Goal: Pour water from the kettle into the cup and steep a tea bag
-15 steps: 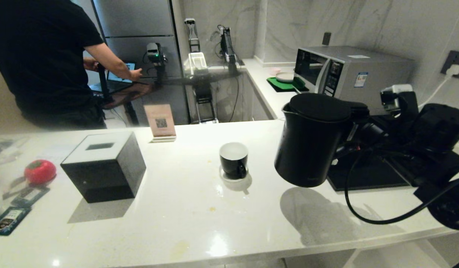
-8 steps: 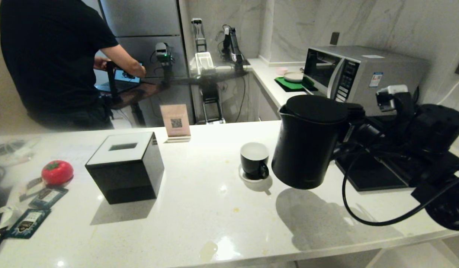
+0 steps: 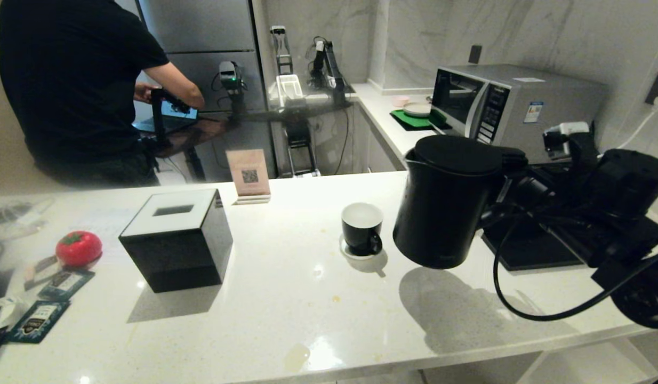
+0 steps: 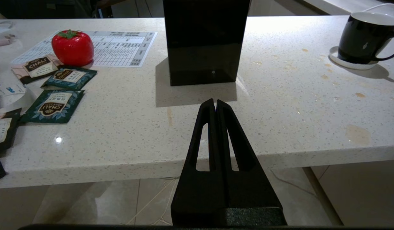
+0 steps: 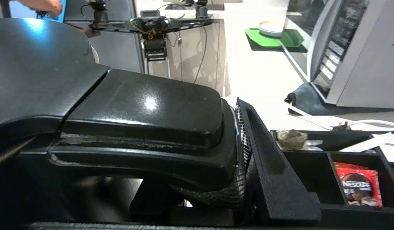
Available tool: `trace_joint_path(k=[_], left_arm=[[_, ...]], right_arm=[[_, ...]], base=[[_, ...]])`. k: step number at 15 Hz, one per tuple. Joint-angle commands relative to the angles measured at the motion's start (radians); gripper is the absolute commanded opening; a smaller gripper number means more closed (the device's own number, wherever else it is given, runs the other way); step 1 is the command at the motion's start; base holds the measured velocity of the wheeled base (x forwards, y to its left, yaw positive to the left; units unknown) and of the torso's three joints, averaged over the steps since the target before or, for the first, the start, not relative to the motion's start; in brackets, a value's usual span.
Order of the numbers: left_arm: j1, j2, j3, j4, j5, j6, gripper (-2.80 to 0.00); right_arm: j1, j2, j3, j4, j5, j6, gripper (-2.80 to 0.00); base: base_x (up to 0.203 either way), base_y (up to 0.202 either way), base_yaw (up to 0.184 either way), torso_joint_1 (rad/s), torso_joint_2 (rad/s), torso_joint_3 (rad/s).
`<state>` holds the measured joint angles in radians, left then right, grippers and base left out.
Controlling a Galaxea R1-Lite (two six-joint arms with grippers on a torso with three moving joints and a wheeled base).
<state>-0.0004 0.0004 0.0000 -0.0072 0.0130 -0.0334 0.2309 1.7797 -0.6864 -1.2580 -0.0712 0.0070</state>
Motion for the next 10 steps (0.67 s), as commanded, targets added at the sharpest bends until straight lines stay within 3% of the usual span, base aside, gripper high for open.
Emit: trace_joint_path(k=[1, 10], left_arm=[[0.000, 0.001, 0.000, 0.000, 0.001, -0.002, -2.80], [-0.001, 0.001, 0.000, 0.000, 0.001, 0.000, -2.80]], right_arm=[[0.001, 0.024, -0.005, -0.007, -0.001, -0.001, -2.80], [0.001, 0.030, -0.007, -0.003, -0.002, -0.005, -2.80]], base=[[0.000, 0.000, 0.000, 0.000, 0.00, 0.000], [0.000, 0.000, 0.000, 0.000, 0.00, 0.000]])
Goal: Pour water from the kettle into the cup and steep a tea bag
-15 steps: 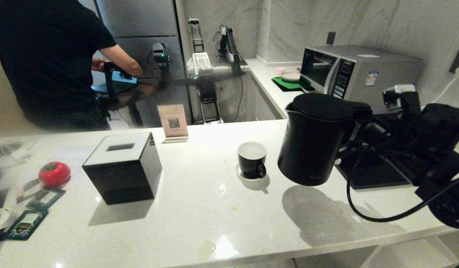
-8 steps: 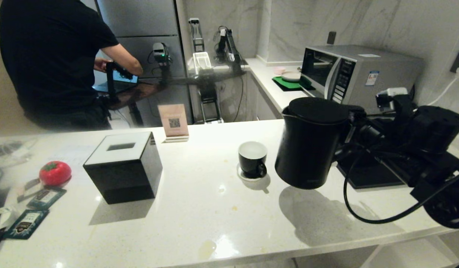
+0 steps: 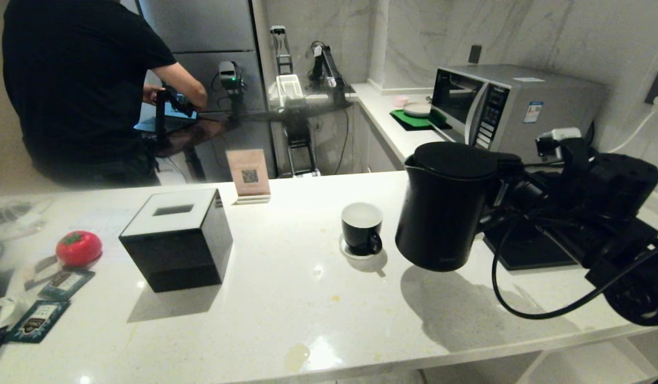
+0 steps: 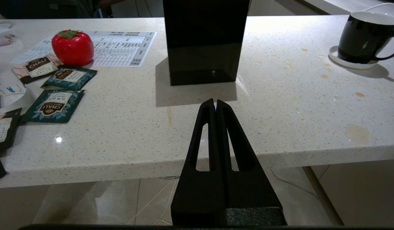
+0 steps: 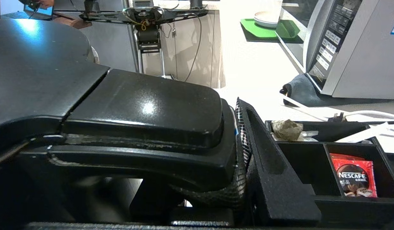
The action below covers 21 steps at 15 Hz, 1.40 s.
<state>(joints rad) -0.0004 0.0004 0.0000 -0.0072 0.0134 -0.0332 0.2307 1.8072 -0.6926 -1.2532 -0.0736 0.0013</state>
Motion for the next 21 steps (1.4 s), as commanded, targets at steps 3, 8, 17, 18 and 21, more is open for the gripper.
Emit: trace_joint_path(k=[3, 8, 17, 18, 21], left_arm=[[0.000, 0.001, 0.000, 0.000, 0.000, -0.001, -2.80], [0.000, 0.001, 0.000, 0.000, 0.000, -0.002, -2.80], [0.000, 0.000, 0.000, 0.000, 0.000, -0.001, -2.80], [0.000, 0.000, 0.000, 0.000, 0.000, -0.001, -2.80], [0.000, 0.001, 0.000, 0.000, 0.000, -0.001, -2.80]], right_arm=[[-0.001, -0.013, -0.023, -0.003, 0.002, 0.000, -2.80], [-0.019, -0.016, -0.030, 0.011, 0.000, -0.004, -2.80], [-0.090, -0.012, -0.190, 0.255, -0.001, -0.004, -2.80], [-0.090, -0.013, -0.203, 0.283, -0.002, -0.005, -2.80], [-0.088, -0.014, -0.253, 0.376, -0.030, -0.009, -2.80]], base=[[0.000, 0.000, 0.000, 0.000, 0.00, 0.000], [0.000, 0.000, 0.000, 0.000, 0.00, 0.000], [0.000, 0.000, 0.000, 0.000, 0.00, 0.000], [0.000, 0.000, 0.000, 0.000, 0.00, 0.000], [0.000, 0.000, 0.000, 0.000, 0.00, 0.000]])
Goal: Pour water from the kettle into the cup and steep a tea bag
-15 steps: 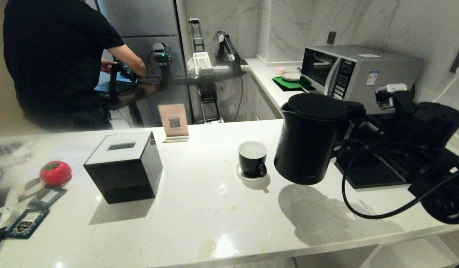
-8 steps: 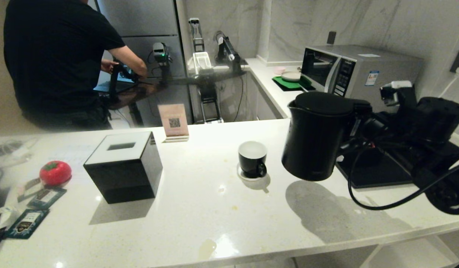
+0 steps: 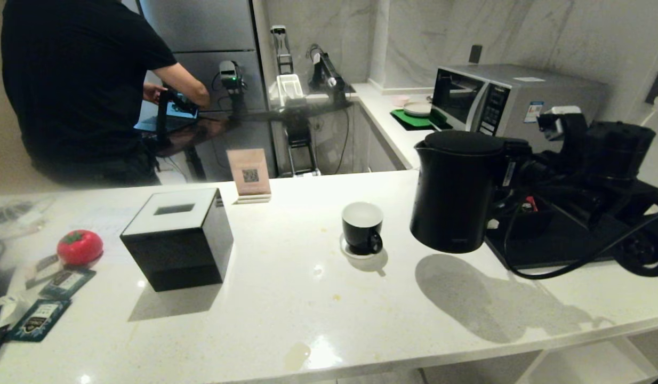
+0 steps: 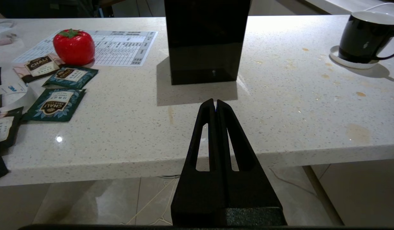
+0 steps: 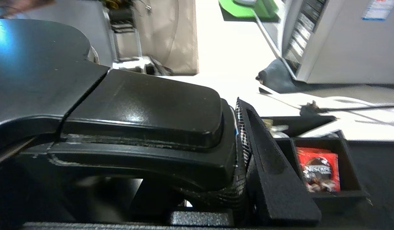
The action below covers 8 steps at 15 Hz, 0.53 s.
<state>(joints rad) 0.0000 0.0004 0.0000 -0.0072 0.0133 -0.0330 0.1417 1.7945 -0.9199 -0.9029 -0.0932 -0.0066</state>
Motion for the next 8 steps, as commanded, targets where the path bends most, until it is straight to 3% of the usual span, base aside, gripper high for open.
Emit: trace_joint_path(k=[1, 8], left_arm=[[0.000, 0.001, 0.000, -0.001, 0.001, -0.001, -2.80], [0.000, 0.000, 0.000, -0.001, 0.001, -0.001, -2.80]], right_arm=[[0.001, 0.000, -0.045, 0.047, -0.019, -0.005, -2.80], [0.016, 0.012, -0.093, 0.102, -0.020, -0.092, -2.80]], base=[[0.000, 0.000, 0.000, 0.000, 0.00, 0.000], [0.000, 0.000, 0.000, 0.000, 0.00, 0.000]])
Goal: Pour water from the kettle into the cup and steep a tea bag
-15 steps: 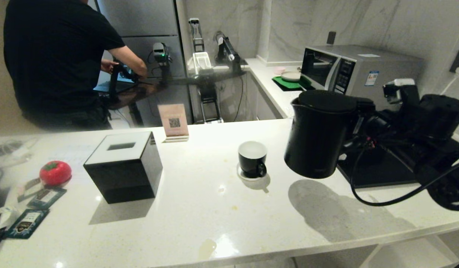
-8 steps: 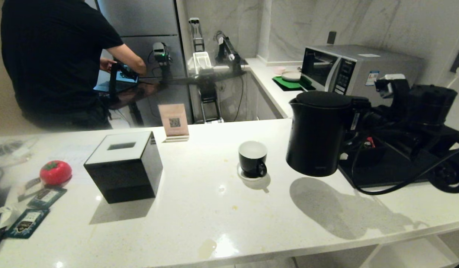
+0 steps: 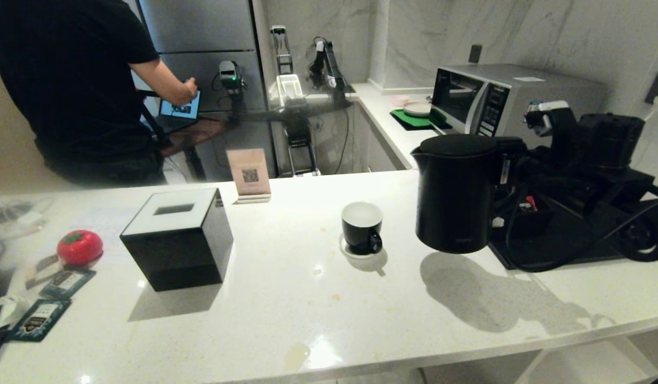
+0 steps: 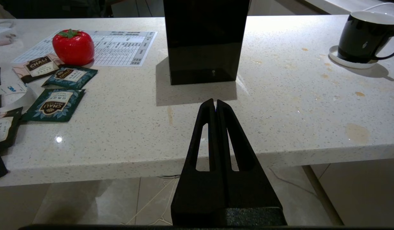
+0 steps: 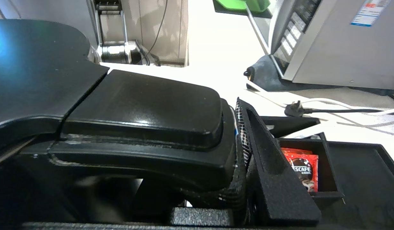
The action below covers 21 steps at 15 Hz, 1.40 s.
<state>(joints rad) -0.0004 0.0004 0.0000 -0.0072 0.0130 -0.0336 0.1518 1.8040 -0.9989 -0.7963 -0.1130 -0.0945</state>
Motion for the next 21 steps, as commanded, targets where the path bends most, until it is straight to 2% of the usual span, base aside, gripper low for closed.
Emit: trace_joint_path(k=[1, 11, 16, 21], left_arm=[[0.000, 0.001, 0.000, 0.000, 0.001, -0.002, -2.80], [0.000, 0.001, 0.000, 0.000, 0.001, 0.000, -2.80], [0.000, 0.001, 0.000, 0.000, 0.001, -0.001, -2.80], [0.000, 0.000, 0.000, 0.000, 0.001, 0.000, -2.80]], right_arm=[[0.008, 0.003, -0.021, 0.003, -0.001, -0.017, -2.80], [0.048, 0.050, -0.073, 0.019, -0.002, -0.152, -2.80], [0.046, 0.095, -0.168, 0.087, -0.002, -0.190, -2.80], [0.046, 0.129, -0.209, 0.121, -0.004, -0.193, -2.80]], base=[[0.000, 0.000, 0.000, 0.000, 0.00, 0.000], [0.000, 0.000, 0.000, 0.000, 0.00, 0.000], [0.000, 0.000, 0.000, 0.000, 0.00, 0.000], [0.000, 0.000, 0.000, 0.000, 0.00, 0.000]])
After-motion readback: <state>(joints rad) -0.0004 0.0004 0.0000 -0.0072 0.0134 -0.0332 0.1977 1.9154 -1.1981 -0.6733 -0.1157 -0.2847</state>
